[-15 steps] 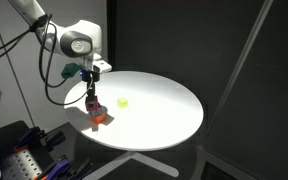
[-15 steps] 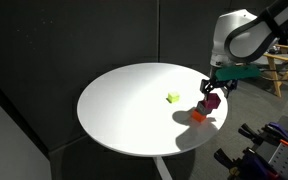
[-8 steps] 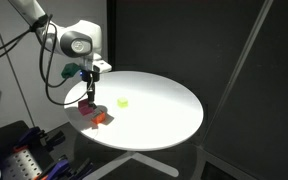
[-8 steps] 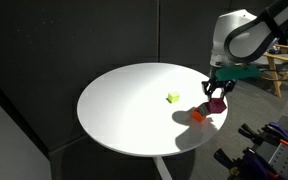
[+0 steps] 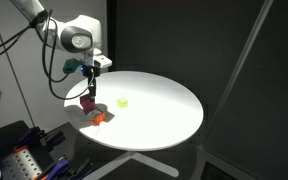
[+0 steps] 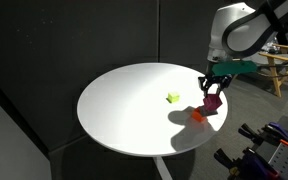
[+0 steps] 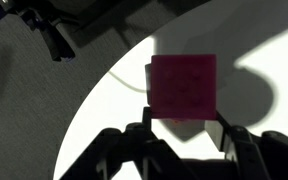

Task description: Unstack the grey toy block from the pink toy block, then stack them back

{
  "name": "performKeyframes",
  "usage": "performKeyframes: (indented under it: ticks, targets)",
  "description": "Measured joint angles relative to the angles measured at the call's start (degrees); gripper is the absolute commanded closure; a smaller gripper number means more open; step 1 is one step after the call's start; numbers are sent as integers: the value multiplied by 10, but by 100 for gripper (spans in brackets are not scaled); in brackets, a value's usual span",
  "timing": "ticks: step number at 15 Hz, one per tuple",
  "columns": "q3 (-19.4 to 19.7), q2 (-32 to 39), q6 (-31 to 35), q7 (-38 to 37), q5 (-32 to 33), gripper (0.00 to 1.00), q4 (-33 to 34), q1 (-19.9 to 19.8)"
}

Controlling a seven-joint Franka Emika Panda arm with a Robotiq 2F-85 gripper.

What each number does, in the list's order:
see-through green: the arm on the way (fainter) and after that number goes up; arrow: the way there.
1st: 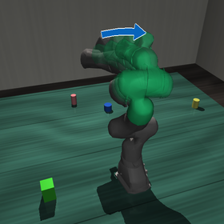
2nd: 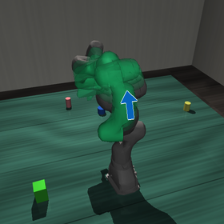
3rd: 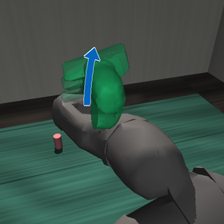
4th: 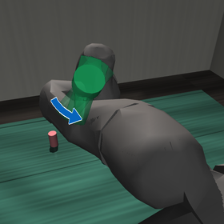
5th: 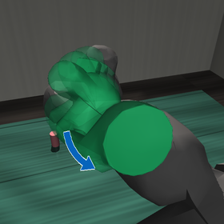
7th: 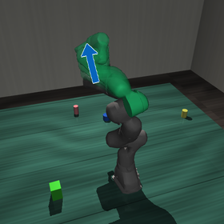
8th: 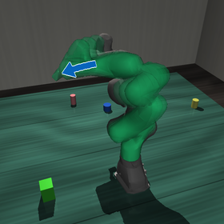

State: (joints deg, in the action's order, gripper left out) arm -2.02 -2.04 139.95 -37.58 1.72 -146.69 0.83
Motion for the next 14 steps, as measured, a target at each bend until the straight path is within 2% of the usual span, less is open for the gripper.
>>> performKeyframes:
  ticks: [7, 14]
  targets:
    - [-1, -31, -61, 15, -13, 69, 52, 6]
    - [4, -26, -111, 34, -29, 69, 102, -1]
